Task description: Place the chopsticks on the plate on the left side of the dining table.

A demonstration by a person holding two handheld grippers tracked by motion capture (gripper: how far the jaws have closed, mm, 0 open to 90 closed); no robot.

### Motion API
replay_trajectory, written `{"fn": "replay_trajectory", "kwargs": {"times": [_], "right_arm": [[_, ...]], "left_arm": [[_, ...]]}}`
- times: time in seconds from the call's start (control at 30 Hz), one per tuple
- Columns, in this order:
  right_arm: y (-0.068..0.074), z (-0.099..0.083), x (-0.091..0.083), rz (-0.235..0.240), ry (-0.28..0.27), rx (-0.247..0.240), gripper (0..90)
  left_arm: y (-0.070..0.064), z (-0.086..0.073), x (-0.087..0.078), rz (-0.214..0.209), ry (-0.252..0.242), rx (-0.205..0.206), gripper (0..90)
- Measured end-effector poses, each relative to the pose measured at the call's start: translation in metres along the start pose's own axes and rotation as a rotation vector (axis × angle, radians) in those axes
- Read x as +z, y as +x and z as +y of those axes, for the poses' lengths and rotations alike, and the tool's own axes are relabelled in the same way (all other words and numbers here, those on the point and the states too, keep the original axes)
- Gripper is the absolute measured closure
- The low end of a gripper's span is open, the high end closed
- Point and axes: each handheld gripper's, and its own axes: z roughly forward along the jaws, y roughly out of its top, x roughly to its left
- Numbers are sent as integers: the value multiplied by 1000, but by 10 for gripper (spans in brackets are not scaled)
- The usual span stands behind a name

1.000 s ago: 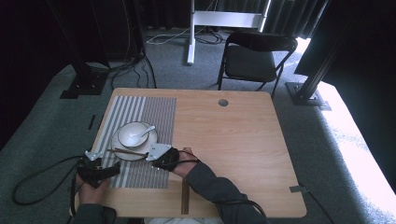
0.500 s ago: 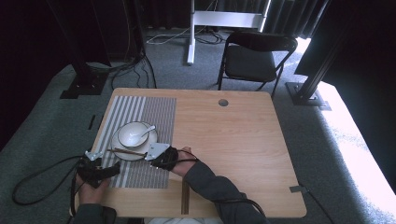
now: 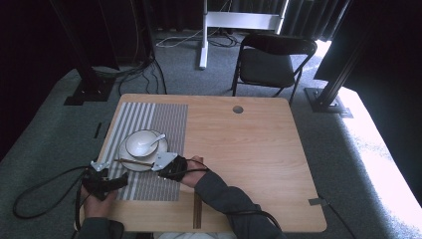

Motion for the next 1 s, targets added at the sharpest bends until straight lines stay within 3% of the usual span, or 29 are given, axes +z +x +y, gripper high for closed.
{"fn": "replay_trajectory", "kwargs": {"times": [1.0], "right_arm": [[-2, 2, 10, 6, 14, -3, 842]], "left_arm": [[0, 0, 0, 0, 0, 0, 3]]}}
